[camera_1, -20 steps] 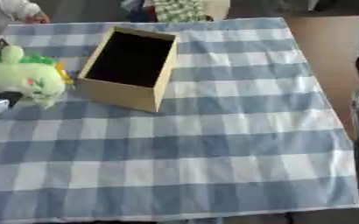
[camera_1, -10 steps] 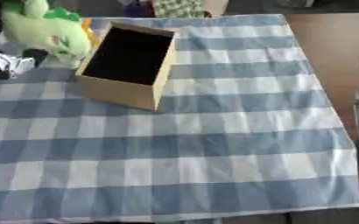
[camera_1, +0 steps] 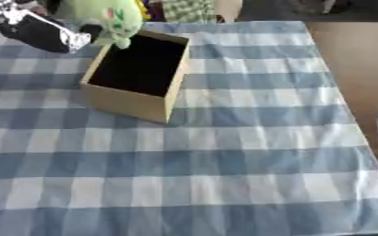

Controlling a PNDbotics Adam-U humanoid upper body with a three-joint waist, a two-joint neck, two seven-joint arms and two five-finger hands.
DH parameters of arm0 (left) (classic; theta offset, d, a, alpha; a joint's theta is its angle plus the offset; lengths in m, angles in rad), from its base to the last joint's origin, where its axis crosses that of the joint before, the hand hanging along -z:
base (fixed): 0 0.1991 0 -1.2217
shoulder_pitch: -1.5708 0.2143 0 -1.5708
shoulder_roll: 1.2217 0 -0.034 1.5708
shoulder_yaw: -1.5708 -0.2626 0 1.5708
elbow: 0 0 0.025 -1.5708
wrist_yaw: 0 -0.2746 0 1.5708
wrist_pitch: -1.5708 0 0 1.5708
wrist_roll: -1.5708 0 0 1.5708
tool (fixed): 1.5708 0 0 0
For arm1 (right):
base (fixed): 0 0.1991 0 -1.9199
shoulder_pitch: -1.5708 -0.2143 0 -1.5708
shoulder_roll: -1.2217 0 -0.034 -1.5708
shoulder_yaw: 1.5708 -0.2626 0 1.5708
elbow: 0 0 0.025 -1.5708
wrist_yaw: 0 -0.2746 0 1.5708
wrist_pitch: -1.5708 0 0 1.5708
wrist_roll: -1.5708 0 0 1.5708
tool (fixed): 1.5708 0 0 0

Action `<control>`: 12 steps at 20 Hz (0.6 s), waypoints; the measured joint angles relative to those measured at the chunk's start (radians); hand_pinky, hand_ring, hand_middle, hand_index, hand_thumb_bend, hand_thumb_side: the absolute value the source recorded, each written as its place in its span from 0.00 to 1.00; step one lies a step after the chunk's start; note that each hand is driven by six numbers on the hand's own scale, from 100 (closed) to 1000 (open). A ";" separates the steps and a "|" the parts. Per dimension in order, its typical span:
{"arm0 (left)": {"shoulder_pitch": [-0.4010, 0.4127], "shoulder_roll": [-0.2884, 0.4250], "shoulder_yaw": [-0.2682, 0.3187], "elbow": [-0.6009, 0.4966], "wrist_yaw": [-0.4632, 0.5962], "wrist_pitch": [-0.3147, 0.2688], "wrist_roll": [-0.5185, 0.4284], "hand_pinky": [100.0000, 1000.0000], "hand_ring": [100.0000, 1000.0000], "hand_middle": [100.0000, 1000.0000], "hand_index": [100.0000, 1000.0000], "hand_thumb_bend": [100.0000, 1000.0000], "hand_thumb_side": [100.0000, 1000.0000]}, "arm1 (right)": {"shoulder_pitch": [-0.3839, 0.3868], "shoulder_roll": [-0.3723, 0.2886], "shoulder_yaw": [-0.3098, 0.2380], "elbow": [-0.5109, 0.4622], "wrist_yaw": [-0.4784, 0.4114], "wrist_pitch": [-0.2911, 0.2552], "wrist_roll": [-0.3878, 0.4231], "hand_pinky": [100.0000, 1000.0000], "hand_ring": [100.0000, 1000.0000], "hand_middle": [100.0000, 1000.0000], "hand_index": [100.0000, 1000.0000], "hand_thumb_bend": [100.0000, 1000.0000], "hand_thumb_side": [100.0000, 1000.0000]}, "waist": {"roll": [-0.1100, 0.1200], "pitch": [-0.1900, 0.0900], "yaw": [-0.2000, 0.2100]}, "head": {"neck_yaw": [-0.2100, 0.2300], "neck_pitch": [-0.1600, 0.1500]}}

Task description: Pick up objects on the table and place them in the box.

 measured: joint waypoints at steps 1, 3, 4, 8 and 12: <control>-0.005 -0.018 0.005 0.025 -0.015 0.001 0.002 0.01 0.26 0.40 0.60 0.00 0.14 | -0.002 0.002 0.000 0.000 -0.001 -0.001 0.001 0.76 0.57 0.55 0.75 0.00 0.73 | -0.002 0.002 -0.001 | 0.001 -0.004; -0.016 -0.053 0.011 0.077 -0.046 -0.001 0.008 0.02 0.27 0.40 0.60 0.00 0.13 | -0.005 0.005 0.000 0.000 -0.002 -0.002 0.002 0.76 0.57 0.55 0.75 0.00 0.73 | -0.005 0.008 -0.004 | 0.005 -0.009; -0.021 -0.069 0.012 0.102 -0.062 -0.006 0.012 0.02 0.27 0.40 0.60 0.00 0.13 | -0.009 0.007 0.000 0.000 -0.003 -0.002 0.003 0.76 0.57 0.55 0.75 0.00 0.73 | -0.006 0.011 -0.005 | 0.006 -0.011; -0.031 -0.109 0.019 0.198 -0.108 -0.037 0.034 0.06 0.29 0.41 0.60 0.00 0.11 | -0.011 0.011 0.000 0.000 -0.006 -0.002 0.004 0.76 0.57 0.55 0.75 0.00 0.73 | -0.007 0.016 -0.009 | 0.010 -0.015; -0.031 -0.136 0.030 0.297 -0.156 -0.056 0.062 0.07 0.30 0.42 0.61 0.00 0.12 | -0.019 0.012 0.000 0.000 -0.010 -0.003 0.005 0.76 0.57 0.55 0.75 0.00 0.73 | -0.012 0.023 -0.012 | 0.012 -0.020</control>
